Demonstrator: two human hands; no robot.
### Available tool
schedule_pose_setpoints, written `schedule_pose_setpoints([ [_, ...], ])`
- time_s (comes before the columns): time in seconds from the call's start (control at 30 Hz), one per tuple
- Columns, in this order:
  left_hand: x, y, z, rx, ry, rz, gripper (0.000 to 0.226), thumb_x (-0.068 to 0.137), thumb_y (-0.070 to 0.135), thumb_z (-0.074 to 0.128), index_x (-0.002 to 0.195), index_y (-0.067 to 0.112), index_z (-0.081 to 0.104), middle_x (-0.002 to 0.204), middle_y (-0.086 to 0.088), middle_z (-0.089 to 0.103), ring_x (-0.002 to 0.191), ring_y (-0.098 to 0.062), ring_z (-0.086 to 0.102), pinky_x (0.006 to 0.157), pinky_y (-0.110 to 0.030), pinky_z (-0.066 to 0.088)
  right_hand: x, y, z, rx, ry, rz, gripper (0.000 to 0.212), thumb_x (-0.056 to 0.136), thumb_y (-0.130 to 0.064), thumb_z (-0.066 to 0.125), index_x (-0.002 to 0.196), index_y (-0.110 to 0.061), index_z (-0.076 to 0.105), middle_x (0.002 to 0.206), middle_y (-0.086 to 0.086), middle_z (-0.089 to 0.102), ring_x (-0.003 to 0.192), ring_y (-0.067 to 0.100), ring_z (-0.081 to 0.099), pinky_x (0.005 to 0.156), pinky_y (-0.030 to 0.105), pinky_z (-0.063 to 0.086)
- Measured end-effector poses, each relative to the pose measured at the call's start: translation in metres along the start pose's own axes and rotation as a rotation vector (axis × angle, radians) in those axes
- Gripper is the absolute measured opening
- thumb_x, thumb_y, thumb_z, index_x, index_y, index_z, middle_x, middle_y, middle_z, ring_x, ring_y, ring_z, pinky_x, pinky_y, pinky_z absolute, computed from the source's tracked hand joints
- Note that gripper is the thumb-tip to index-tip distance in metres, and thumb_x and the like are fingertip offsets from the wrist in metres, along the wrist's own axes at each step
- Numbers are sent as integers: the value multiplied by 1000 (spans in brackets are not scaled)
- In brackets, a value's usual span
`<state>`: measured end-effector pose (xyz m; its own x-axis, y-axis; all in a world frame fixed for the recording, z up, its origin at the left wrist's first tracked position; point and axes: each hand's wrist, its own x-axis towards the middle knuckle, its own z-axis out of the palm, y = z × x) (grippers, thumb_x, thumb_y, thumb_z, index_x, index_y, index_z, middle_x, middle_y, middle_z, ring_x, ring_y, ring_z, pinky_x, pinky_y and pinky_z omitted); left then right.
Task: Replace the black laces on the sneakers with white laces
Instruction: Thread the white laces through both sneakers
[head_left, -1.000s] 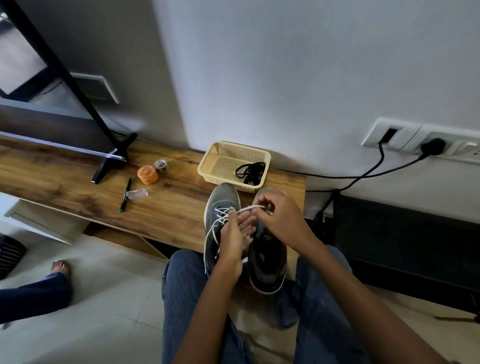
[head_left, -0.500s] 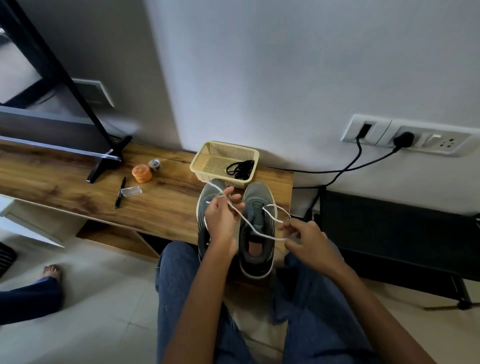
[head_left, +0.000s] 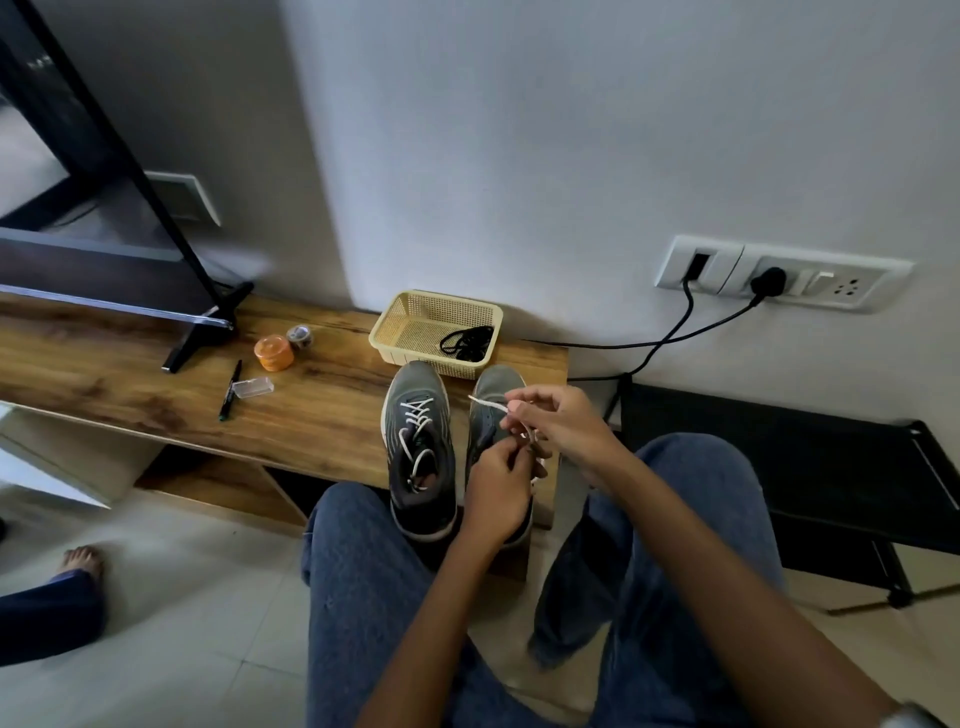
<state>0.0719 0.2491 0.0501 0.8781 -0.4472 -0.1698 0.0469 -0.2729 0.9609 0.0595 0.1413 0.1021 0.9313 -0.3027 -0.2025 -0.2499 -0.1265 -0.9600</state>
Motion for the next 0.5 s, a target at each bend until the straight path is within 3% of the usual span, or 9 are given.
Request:
schedule_pose_setpoints([
  [0.1,-2,-4,3,25,-35,-13,29,97,18,46,77,25,66,68,6,63,60,-13,54,65,-36,43,3,6,-3,46,63,-22,16,93,-6,57,106,-3,66,84,12,69,73,15,63,66,21,53],
  [0.33,0,-13,4,112,7,-32,24,96,21,49,83,20,69,75,2,67,72,-15,61,75,-42,50,9,34,-4,55,75,-45,15,89,-15,65,96,-4,72,69,5,63,62,11,57,59,22,47],
  [0.5,11,-17,7,272,101,61,23,97,26,49,95,20,70,88,6,66,82,-9,58,76,-34,48,39,60,-10,97,153,-6,15,91,-12,61,89,1,70,68,6,63,62,12,57,61,24,49],
])
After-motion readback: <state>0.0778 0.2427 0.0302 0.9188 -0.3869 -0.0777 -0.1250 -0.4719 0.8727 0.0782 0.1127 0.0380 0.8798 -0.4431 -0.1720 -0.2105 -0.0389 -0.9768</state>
